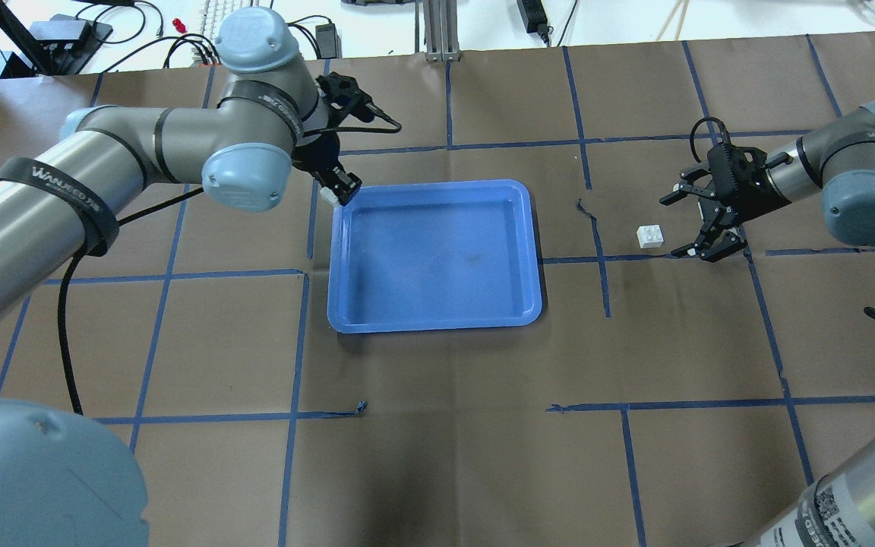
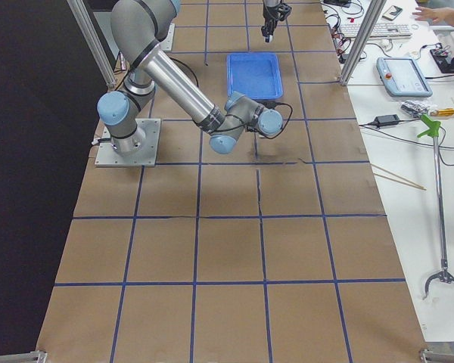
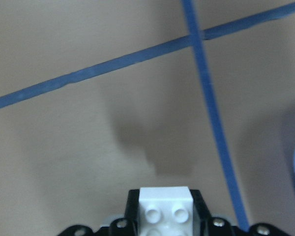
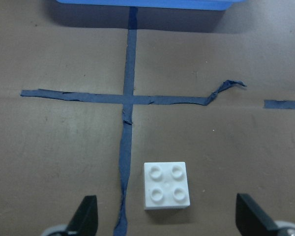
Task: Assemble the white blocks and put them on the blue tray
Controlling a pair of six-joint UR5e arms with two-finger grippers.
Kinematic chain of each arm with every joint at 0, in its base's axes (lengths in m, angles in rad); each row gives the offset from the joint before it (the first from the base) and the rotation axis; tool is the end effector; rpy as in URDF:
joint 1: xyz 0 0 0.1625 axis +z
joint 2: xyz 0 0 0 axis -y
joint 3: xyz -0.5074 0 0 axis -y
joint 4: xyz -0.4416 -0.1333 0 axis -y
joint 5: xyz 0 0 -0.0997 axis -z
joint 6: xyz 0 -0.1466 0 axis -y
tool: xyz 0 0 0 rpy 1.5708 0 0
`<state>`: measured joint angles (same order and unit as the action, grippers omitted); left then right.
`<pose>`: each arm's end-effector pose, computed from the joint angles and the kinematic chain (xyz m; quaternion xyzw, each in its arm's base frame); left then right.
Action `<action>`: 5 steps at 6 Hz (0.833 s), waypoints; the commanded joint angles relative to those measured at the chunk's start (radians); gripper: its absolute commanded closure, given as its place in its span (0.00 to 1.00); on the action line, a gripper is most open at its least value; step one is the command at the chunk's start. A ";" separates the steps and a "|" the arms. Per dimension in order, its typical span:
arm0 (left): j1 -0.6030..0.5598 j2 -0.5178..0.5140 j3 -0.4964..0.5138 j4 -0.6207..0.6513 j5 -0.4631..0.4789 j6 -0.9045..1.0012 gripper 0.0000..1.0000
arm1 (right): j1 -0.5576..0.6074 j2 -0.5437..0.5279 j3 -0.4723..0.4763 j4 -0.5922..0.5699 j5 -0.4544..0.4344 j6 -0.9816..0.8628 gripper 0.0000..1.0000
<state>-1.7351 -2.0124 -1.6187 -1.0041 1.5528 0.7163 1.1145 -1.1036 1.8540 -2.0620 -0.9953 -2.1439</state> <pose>-0.2514 -0.6854 0.2751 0.4262 0.9038 -0.0396 0.0019 -0.0803 -0.6472 0.1700 -0.6861 0.6594 -0.2380 0.1947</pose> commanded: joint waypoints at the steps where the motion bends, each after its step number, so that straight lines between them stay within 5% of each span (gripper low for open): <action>1: -0.102 -0.031 -0.006 -0.001 0.003 0.259 0.99 | 0.001 0.013 -0.002 -0.003 0.000 -0.004 0.00; 3: -0.136 -0.138 0.019 0.019 0.001 0.333 0.99 | 0.016 0.014 -0.004 -0.003 0.001 -0.027 0.01; 5: -0.165 -0.126 -0.021 0.055 0.001 0.550 0.99 | 0.033 0.040 -0.005 -0.004 0.000 -0.028 0.03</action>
<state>-1.8899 -2.1492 -1.6230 -0.9602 1.5547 1.1558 1.1431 -1.0773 1.8494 -2.0653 -0.9944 -2.1711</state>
